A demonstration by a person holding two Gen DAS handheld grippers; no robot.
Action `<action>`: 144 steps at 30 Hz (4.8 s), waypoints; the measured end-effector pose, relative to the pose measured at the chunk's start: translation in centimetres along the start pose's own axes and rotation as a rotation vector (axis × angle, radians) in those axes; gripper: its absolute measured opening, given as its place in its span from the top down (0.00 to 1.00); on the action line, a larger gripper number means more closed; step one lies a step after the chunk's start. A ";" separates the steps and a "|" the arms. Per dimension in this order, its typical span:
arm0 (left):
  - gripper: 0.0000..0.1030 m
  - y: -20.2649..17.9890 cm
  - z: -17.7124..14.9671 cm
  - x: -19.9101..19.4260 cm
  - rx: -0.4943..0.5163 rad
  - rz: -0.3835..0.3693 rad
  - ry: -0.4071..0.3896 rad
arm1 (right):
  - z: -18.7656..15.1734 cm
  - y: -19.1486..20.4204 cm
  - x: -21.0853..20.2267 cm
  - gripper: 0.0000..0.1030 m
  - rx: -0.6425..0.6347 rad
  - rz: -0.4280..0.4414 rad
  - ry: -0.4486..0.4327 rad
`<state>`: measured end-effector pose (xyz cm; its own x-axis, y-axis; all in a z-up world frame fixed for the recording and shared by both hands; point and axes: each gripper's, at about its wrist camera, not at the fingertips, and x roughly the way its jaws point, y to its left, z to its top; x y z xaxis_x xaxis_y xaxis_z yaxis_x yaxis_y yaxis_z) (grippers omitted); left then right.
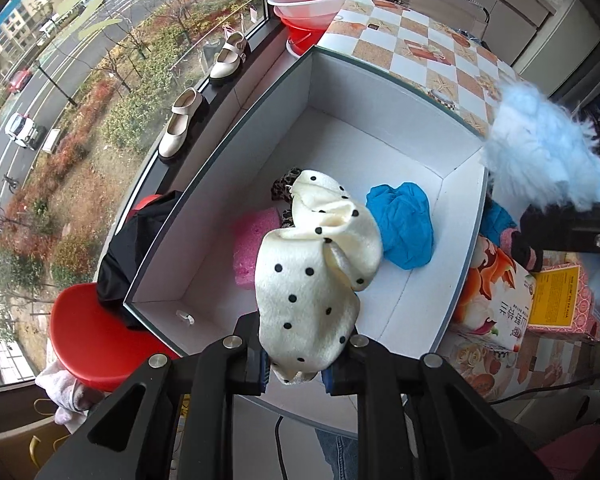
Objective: Organize soft objects
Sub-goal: 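Carry the polka-dot scarf and fluffy boa over the white box with both tools, then open the left tool to drop the polka-dot scarf into the box, then open the right tool to drop the fluffy boa into the box, then move the left tool to the blue knit item while the right tool reaches the beige knit hat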
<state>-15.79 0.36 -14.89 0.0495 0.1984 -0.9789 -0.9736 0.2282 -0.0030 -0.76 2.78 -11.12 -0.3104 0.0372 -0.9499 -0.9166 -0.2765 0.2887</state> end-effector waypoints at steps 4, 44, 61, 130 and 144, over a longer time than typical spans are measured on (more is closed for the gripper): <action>0.80 0.3 -0.6 1.1 0.000 0.009 0.023 | 0.1 0.1 0.1 0.68 -0.002 -0.005 0.002; 0.80 -3.6 -3.4 5.7 0.082 -0.092 0.199 | 0.7 -1.7 1.0 0.68 0.005 0.006 0.059; 0.80 0.5 -0.3 2.4 0.002 -0.040 0.086 | 3.2 -0.7 1.7 0.68 -0.020 -0.029 0.050; 0.00 -20.9 10.4 -1.4 0.487 -0.201 0.064 | -12.5 -26.2 -9.4 0.01 0.873 0.089 -0.144; 0.04 -34.3 12.4 9.3 0.802 -0.053 0.248 | -24.1 -34.1 -6.6 0.01 1.111 -0.009 -0.126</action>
<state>20.80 6.18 -21.35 -0.0510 -0.0256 -0.9984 -0.5136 0.8580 0.0043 38.67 -11.20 -17.57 -0.2684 0.1498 -0.9516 -0.6153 0.7334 0.2890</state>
